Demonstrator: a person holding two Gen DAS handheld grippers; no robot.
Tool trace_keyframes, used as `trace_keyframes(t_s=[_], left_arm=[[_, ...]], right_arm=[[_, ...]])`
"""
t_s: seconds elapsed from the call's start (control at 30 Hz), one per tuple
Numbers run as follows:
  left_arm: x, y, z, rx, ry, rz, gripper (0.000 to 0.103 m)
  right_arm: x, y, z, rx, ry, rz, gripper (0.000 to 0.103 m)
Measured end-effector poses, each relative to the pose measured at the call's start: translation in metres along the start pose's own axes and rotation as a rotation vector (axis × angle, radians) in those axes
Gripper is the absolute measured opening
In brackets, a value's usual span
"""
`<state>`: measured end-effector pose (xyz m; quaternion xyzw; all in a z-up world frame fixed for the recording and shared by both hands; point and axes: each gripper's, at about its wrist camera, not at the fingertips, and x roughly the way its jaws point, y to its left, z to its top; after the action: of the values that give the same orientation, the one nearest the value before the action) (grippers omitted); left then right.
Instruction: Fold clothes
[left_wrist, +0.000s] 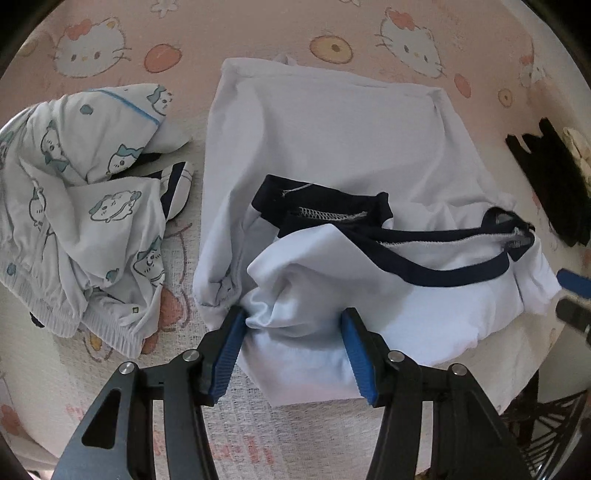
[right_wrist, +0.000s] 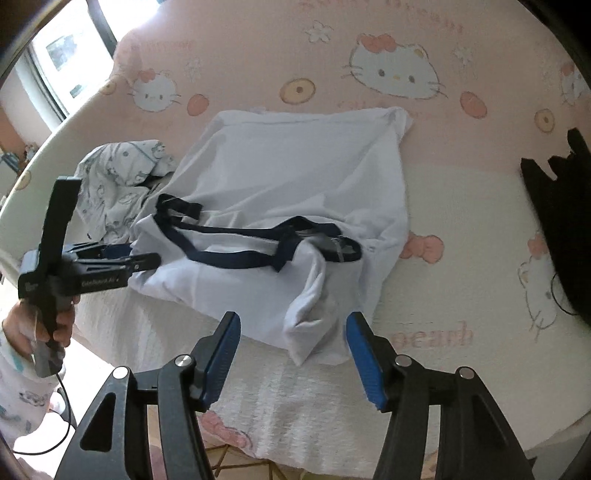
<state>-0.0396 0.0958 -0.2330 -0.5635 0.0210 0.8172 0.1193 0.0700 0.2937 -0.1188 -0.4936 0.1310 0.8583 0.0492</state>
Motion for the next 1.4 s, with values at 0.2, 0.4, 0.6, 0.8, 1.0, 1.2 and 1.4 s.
trace_keyframes(t_s=[0.2,0.4,0.6,0.8,1.0,1.2,1.4], left_arm=[[0.001,-0.002,0.003,0.0,0.005,0.004,0.05],[0.003,0.003,0.009,-0.019,0.023,-0.016,0.05],[0.007,0.004,0.017,-0.019,0.05,-0.031,0.052],[0.009,-0.007,0.019,0.059,0.045,0.011,0.053],[-0.01,-0.011,0.021,0.013,-0.001,0.004,0.053],[-0.043,-0.018,0.017,0.112,-0.078,0.098,0.056],[-0.047,-0.054,-0.023,0.606,-0.204,0.421,0.056]], right_arm=[[0.019,0.009,0.002,-0.123,0.016,-0.079,0.015],[0.022,-0.013,0.013,-0.104,0.025,-0.222,0.014],[0.049,-0.031,0.014,-0.076,0.106,-0.211,0.014],[0.065,-0.038,0.018,-0.088,0.11,-0.281,0.014],[0.046,-0.036,0.01,-0.116,0.057,-0.285,0.033],[0.001,-0.013,-0.004,-0.196,-0.047,-0.271,0.07],[0.002,0.021,-0.017,-0.416,-0.04,-0.299,0.077]])
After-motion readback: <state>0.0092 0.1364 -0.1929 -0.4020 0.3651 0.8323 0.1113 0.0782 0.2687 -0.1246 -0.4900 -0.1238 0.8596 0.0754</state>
